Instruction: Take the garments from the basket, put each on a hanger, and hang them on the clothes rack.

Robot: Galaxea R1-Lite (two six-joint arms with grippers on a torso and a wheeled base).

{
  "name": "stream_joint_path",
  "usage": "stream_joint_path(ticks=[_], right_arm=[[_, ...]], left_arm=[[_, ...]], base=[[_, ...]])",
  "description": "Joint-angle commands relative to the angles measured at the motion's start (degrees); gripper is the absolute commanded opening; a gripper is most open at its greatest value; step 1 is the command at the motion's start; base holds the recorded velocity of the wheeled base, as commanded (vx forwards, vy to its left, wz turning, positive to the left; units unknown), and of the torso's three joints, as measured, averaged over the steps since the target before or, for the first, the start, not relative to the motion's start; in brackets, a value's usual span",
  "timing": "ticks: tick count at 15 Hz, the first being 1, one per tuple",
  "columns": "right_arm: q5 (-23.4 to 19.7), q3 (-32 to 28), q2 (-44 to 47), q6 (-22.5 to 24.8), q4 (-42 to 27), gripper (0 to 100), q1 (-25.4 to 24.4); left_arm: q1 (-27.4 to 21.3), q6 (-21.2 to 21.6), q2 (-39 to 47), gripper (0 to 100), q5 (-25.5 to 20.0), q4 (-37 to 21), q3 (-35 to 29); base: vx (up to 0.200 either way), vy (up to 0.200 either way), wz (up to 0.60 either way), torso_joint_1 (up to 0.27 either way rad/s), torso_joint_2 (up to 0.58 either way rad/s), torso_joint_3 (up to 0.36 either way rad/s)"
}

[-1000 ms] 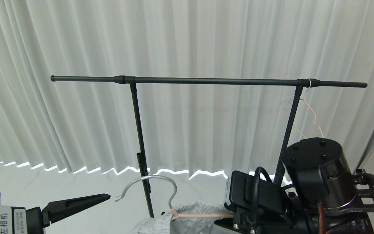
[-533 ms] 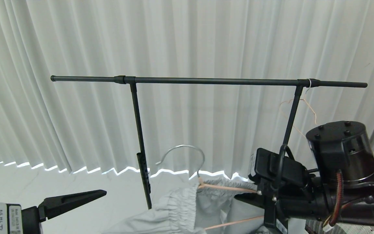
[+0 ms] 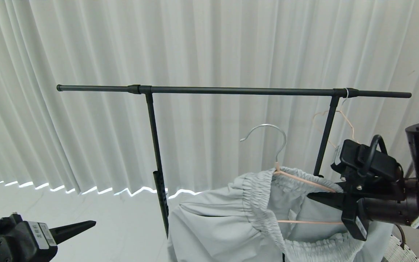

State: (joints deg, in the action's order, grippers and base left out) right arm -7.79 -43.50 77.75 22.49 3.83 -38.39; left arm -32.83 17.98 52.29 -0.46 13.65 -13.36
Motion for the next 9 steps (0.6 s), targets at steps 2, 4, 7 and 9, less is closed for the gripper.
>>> stream_joint_path(ticks=[2,4,7,9], right_arm=[[0.0,-0.2,-2.3,0.0,0.0,0,0.4],[-0.1,-0.4,-3.3,0.0,0.0,0,0.1],[-0.1,-0.9,-5.0,-0.3,0.0,0,-2.5],[-0.1,-1.7,-5.1,-0.3,0.0,0,-4.4]], left_arm=[[0.2,-0.1,2.7,100,-0.1,0.1,0.3],[-0.5,-0.1,3.9,100,-0.4,0.1,0.7],[-2.7,0.2,6.5,100,-4.0,0.1,0.9],[-3.4,0.6,9.9,100,-4.1,0.1,0.1]], base=[[0.0,0.0,0.0,0.0,0.0,0.0],[0.0,0.0,0.0,0.0,0.0,0.0],[0.0,0.0,0.0,0.0,0.0,0.0],[0.0,0.0,0.0,0.0,0.0,0.0]])
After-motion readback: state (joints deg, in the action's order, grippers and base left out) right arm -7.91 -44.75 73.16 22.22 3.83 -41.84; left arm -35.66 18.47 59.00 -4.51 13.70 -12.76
